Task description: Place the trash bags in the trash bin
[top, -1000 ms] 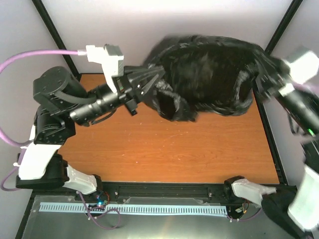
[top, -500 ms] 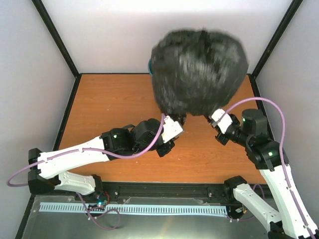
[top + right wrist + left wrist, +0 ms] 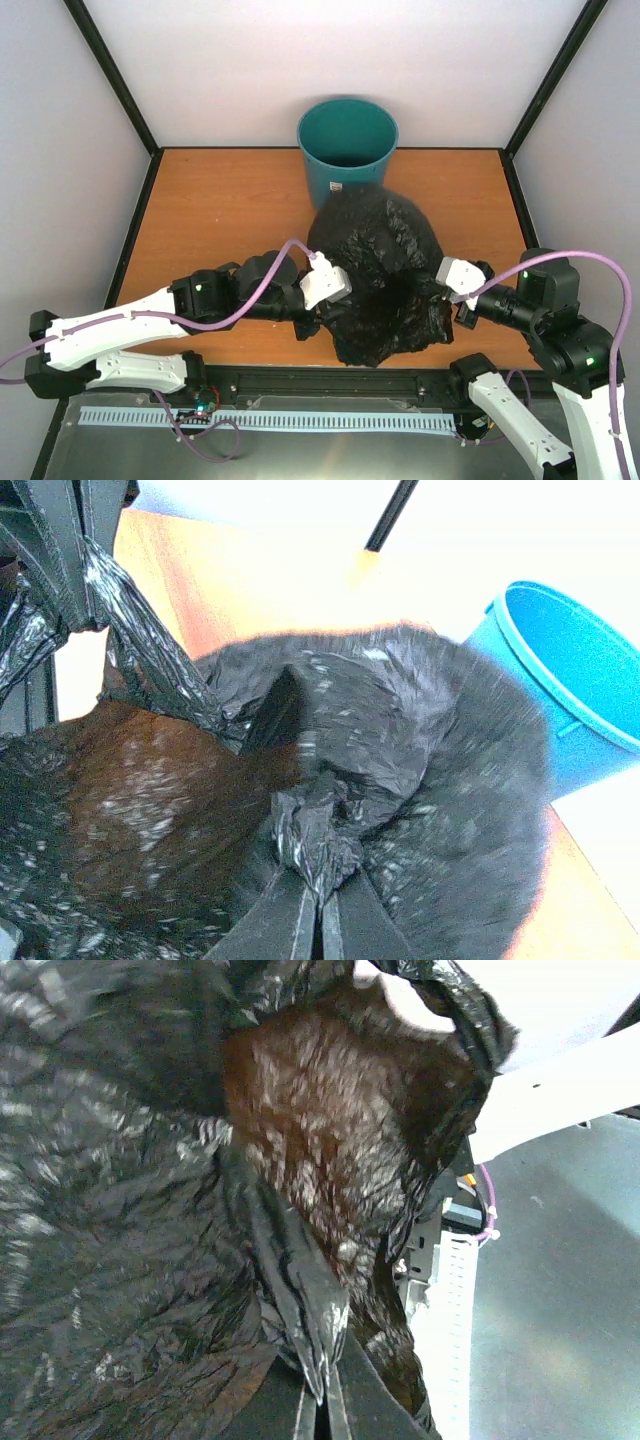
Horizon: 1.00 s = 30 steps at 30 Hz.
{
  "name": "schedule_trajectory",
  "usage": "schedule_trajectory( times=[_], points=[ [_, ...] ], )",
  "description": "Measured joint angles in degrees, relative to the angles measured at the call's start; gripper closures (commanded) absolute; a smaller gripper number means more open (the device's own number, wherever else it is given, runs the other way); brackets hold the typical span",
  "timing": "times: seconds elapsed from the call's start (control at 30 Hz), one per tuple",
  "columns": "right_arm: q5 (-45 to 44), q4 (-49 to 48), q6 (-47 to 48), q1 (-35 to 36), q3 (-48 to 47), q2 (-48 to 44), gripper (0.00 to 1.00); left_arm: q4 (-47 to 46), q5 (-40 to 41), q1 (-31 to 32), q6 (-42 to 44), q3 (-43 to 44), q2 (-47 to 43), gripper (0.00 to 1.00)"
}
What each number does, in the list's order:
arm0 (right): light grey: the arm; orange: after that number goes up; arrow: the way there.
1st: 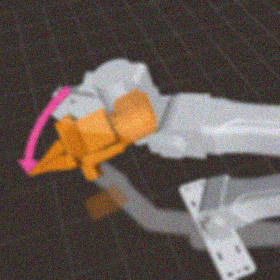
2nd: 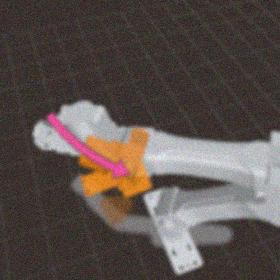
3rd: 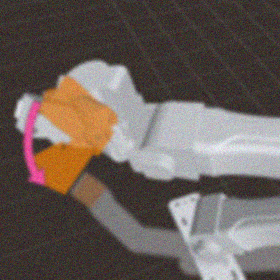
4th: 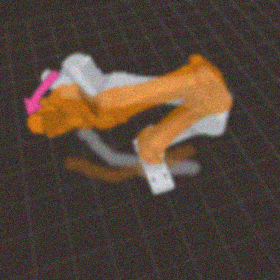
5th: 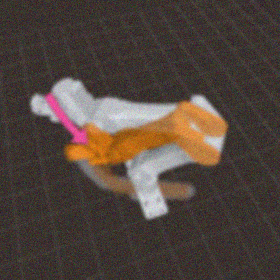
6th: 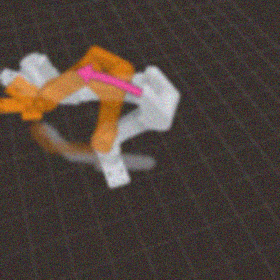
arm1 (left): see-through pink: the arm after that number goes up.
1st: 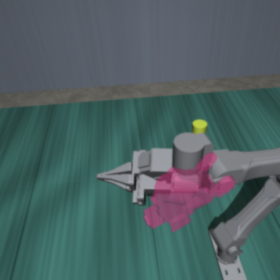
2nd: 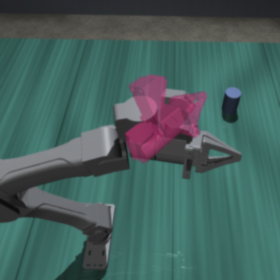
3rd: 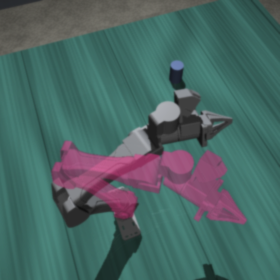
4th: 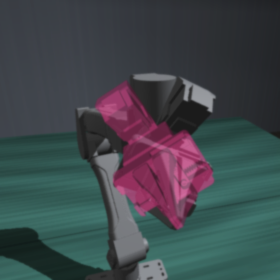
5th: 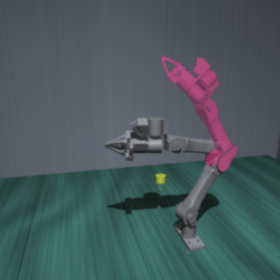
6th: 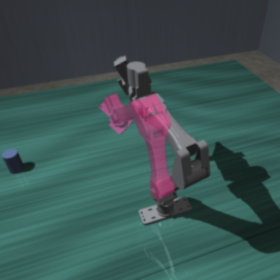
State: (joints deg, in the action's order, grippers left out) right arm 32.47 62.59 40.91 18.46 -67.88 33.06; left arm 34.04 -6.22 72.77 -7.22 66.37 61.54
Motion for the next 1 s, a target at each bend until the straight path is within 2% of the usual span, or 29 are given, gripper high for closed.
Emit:
schedule_trajectory(
  times=[0.27, 0.7, 0.87, 1.0],
  points=[
    [-0.8, 0.0, -3.1, 0.0, -0.1, 0.0, 0.97, 0.4, 1.3, 0.3, -1.2, -0.3, -1.1, 0.99],
    [-9.5, -6.8, -10.7, 0.0, 0.7, 2.7, 0.97, 0.6, 8.4, 0.3, -4.2, -0.7, -5.3, 0.99],
    [-8.3, -10.0, -13.2, 0.0, 1.3, 5.4, 0.97, 0.4, 15.7, 0.4, -9.1, -0.5, -5.1, 0.99],
    [-5.0, -13.2, -13.6, 0.0, 1.0, 11.7, 0.97, 0.3, 24.7, -1.7, -11.1, -0.5, -5.2, 0.99]
  ],
)
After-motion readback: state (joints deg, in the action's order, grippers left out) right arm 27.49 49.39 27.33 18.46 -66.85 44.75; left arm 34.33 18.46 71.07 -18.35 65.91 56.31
